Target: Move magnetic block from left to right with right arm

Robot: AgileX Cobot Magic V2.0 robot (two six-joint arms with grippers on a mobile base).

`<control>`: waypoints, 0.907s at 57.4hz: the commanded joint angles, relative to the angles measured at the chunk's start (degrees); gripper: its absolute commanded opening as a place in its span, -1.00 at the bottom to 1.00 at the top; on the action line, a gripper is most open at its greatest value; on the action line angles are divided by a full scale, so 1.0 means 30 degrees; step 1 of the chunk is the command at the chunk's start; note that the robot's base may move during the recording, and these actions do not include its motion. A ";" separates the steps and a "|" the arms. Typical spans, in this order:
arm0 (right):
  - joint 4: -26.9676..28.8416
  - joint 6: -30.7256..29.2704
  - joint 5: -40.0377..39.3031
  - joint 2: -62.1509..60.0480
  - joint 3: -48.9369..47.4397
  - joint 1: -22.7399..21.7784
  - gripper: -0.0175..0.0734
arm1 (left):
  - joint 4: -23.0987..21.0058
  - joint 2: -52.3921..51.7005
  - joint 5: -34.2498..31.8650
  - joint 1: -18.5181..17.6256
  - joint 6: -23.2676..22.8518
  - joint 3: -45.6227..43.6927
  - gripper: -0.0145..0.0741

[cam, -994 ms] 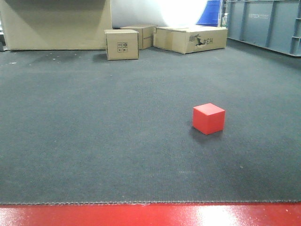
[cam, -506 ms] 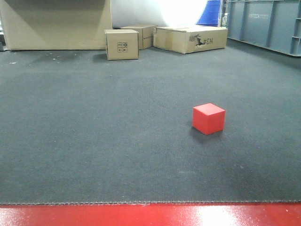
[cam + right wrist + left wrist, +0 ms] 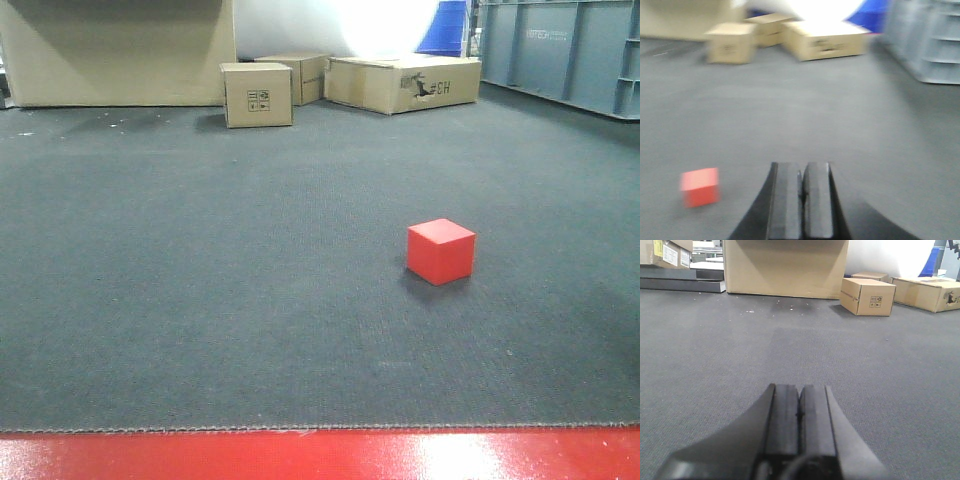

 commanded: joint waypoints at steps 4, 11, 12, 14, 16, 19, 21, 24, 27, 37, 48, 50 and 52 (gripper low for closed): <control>0.0526 -0.0103 -0.3142 -0.1902 0.1769 -0.2044 -0.49 | -0.0089 -0.0167 -0.1614 -0.0015 -0.0113 0.0158 -0.96; 0.0808 -0.0103 -0.3964 -0.3607 0.3864 -0.2818 -0.49 | -0.0089 -0.0167 -0.1614 -0.0015 -0.0113 0.0158 -0.96; 0.0808 -0.0103 -0.4035 -0.3762 0.4049 -0.2837 -0.49 | -0.0089 -0.0167 -0.1614 -0.0015 -0.0113 0.0158 -0.96; 0.0808 -0.0103 -0.4193 -0.4151 0.4491 -0.2837 -0.49 | -0.0089 -0.0167 -0.1614 -0.0015 -0.0113 0.0158 -0.96; 0.0808 -0.0103 -0.4336 -0.4523 0.4899 -0.2837 -0.49 | -0.0089 -0.0167 -0.1614 -0.0015 -0.0113 0.0158 -0.96; 0.0808 -0.0103 -0.4605 -0.4913 0.5368 -0.2837 -0.49 | -0.0089 -0.0167 -0.1614 -0.0015 -0.0113 0.0158 -0.96; 0.0808 -0.0103 -0.4172 -0.4857 0.5301 -0.2837 -0.49 | -0.0089 -0.0167 -0.1614 -0.0015 -0.0113 0.0158 -0.96; 0.0808 -0.0103 -0.4106 -0.4862 0.5304 -0.2837 -0.49 | -0.0089 -0.0167 -0.1614 -0.0015 -0.0113 0.0158 -0.96; 0.0808 -0.0103 -0.4101 -0.4862 0.5304 -0.2837 -0.49 | -0.0089 -0.0167 -0.1614 -0.0015 -0.0113 0.0158 -0.96; 0.0808 -0.0103 -0.4063 -0.4862 0.5304 -0.2837 -0.49 | -0.0089 -0.0167 -0.1614 -0.0015 -0.0113 0.0158 -0.96; 0.0808 -0.0103 -0.4063 -0.4862 0.5304 -0.2837 -0.49 | -0.0089 -0.0167 -0.1614 -0.0015 -0.0113 0.0158 -0.96; 0.0808 -0.0103 -0.4063 -0.4862 0.5304 -0.2837 -0.49 | -0.0089 -0.0167 -0.1614 -0.0015 -0.0113 0.0158 -0.96; 0.0808 -0.0103 -0.4063 -0.4862 0.5304 -0.2837 -0.49 | -0.0089 -0.0167 -0.1614 -0.0015 -0.0113 0.0158 -0.96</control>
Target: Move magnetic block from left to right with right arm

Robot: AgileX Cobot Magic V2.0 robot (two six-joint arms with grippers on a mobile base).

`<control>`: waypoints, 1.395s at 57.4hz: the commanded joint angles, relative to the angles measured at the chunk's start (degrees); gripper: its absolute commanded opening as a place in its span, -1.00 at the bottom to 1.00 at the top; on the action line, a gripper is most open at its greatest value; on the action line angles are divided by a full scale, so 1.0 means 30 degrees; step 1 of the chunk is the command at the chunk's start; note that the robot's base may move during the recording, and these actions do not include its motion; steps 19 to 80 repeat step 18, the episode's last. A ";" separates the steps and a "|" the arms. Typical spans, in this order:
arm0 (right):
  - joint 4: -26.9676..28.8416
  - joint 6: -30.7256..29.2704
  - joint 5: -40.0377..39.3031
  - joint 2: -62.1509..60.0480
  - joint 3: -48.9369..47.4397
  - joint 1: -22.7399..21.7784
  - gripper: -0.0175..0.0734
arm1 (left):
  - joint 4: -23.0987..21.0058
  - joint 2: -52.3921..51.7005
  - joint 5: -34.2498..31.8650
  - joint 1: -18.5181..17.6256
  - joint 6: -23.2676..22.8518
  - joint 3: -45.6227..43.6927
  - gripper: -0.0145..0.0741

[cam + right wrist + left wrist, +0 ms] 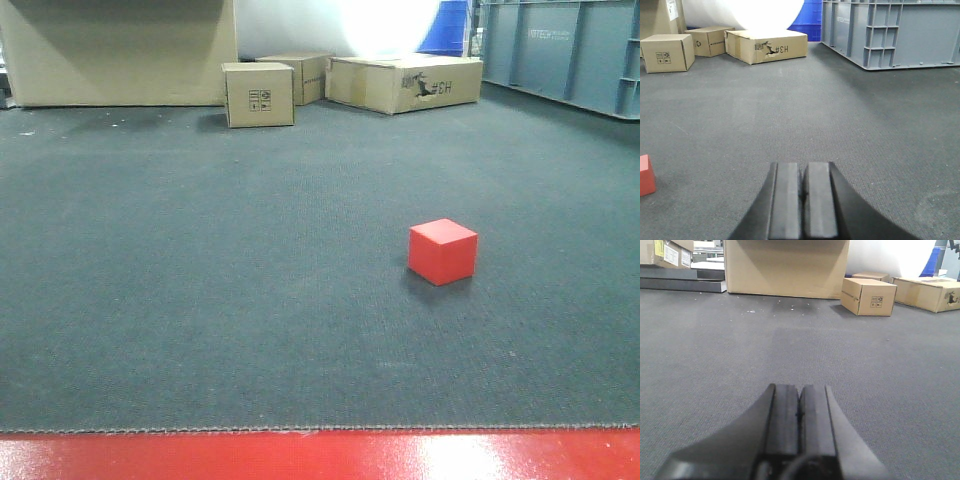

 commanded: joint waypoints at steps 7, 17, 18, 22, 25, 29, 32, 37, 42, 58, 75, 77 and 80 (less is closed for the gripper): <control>0.0064 -0.0103 -0.1887 -0.0405 0.0084 -0.0142 -0.49 | -0.0089 -0.0167 -0.1614 -0.0015 -0.0113 0.0158 -0.96; 0.0064 -0.0103 -0.1887 -0.0405 0.0084 -0.0142 -0.49 | -0.0089 -0.0167 -0.1614 -0.0015 -0.0113 0.0158 -0.96; 0.0064 -0.0103 -0.1887 -0.0405 0.0084 -0.0142 -0.49 | -0.0089 -0.0167 -0.1614 -0.0015 -0.0113 0.0158 -0.96; 0.0064 -0.0103 -0.1887 -0.0405 0.0084 -0.0142 -0.49 | -0.0089 -0.0167 -0.1614 -0.0015 -0.0113 0.0158 -0.96; 0.0064 -0.0103 -0.1887 -0.0405 0.0084 -0.0142 -0.49 | -0.0089 -0.0167 -0.1614 -0.0015 -0.0113 0.0158 -0.96; 0.0064 -0.0103 -0.1887 -0.0405 0.0084 -0.0142 -0.49 | -0.0089 -0.0167 -0.1614 -0.0015 -0.0113 0.0158 -0.96; 0.0064 -0.0103 -0.1887 -0.0405 0.0084 -0.0142 -0.49 | -0.0089 -0.0167 -0.1614 -0.0015 -0.0113 0.0158 -0.96; 0.0064 -0.0103 -0.1887 -0.0405 0.0084 -0.0142 -0.49 | -0.0089 -0.0167 -0.1614 -0.0015 -0.0113 0.0158 -0.96; 0.0064 -0.0103 -0.1887 -0.0405 0.0084 -0.0142 -0.49 | -0.0089 -0.0167 -0.1614 -0.0015 -0.0113 0.0158 -0.96; 0.0064 -0.0103 -0.1887 -0.0405 0.0084 -0.0142 -0.49 | -0.0089 -0.0167 -0.1614 -0.0015 -0.0113 0.0158 -0.96; 0.0064 -0.0103 -0.1887 -0.0405 0.0084 -0.0142 -0.49 | -0.0089 -0.0167 -0.1614 -0.0015 -0.0113 0.0158 -0.96; 0.0064 -0.0103 -0.1887 -0.0405 0.0084 -0.0142 -0.49 | -0.0089 -0.0167 -0.1614 -0.0015 -0.0113 0.0158 -0.96; 0.0064 -0.0103 -0.1887 -0.0405 0.0084 -0.0142 -0.49 | -0.0089 -0.0167 -0.1614 -0.0015 -0.0113 0.0158 -0.96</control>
